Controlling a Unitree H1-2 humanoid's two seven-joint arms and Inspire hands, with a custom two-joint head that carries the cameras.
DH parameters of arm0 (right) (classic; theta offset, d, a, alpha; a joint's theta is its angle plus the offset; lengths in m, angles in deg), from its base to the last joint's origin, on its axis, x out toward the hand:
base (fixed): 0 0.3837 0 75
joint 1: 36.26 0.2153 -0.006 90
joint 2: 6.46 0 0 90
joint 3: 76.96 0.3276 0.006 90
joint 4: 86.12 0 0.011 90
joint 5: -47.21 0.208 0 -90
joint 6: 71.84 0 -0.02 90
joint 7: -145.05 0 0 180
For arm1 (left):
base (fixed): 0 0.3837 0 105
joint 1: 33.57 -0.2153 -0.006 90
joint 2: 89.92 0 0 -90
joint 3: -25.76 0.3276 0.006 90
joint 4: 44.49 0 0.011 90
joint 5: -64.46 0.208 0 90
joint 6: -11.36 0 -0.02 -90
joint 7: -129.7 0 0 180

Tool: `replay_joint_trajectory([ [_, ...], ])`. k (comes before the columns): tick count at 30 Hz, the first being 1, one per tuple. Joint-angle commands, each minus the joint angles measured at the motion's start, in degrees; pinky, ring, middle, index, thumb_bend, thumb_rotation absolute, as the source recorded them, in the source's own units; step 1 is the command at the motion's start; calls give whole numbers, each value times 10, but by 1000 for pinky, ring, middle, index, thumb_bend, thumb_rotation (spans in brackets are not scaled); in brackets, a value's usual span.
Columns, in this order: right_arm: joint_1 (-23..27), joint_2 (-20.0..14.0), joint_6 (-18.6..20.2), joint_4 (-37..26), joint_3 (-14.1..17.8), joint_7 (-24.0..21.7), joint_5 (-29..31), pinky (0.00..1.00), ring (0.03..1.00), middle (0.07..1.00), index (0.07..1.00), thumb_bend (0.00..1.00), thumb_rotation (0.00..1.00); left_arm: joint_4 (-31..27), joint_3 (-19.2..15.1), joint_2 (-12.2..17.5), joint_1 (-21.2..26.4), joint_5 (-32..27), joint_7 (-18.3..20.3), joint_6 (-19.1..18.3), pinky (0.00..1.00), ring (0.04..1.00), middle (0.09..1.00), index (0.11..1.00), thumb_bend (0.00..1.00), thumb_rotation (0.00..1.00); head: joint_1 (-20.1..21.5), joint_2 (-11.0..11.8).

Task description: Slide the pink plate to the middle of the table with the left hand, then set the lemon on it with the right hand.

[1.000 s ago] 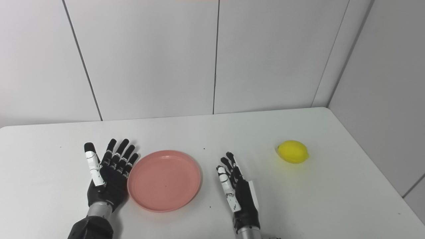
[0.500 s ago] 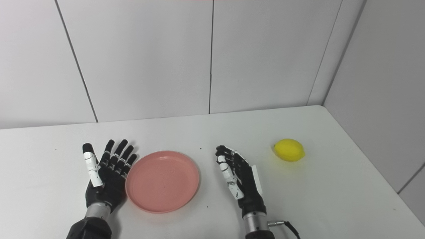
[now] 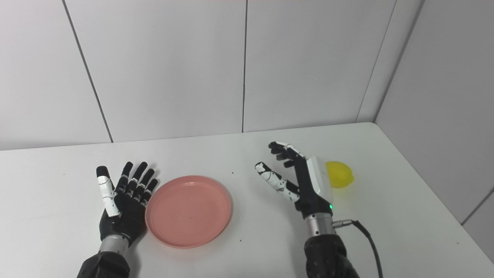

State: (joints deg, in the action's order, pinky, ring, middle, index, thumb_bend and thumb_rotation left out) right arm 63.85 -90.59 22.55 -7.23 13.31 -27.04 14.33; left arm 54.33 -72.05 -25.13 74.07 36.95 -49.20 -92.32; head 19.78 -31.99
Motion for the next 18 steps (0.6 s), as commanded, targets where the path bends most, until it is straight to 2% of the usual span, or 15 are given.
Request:
replay_joint_trajectory([
  [1,28,-20,0,-9,6,17,-32,589,671,690,675,763,878,21,-3,-2,-12,8,-11,-16,956,926,917,998,809,873,0,1],
  [7,54,-77,-17,26,10,30,-83,583,679,712,687,796,876,22,-3,-2,-13,11,-12,-13,944,922,919,995,799,876,-2,3],
  [10,62,-98,-22,42,12,38,-90,546,642,697,691,813,878,22,-1,-2,-13,14,-12,-11,938,915,912,995,793,872,-2,3],
  [18,82,-138,4,70,5,36,-148,583,642,704,702,814,873,25,-4,-2,-12,11,-12,-14,932,911,906,989,797,858,0,5],
])
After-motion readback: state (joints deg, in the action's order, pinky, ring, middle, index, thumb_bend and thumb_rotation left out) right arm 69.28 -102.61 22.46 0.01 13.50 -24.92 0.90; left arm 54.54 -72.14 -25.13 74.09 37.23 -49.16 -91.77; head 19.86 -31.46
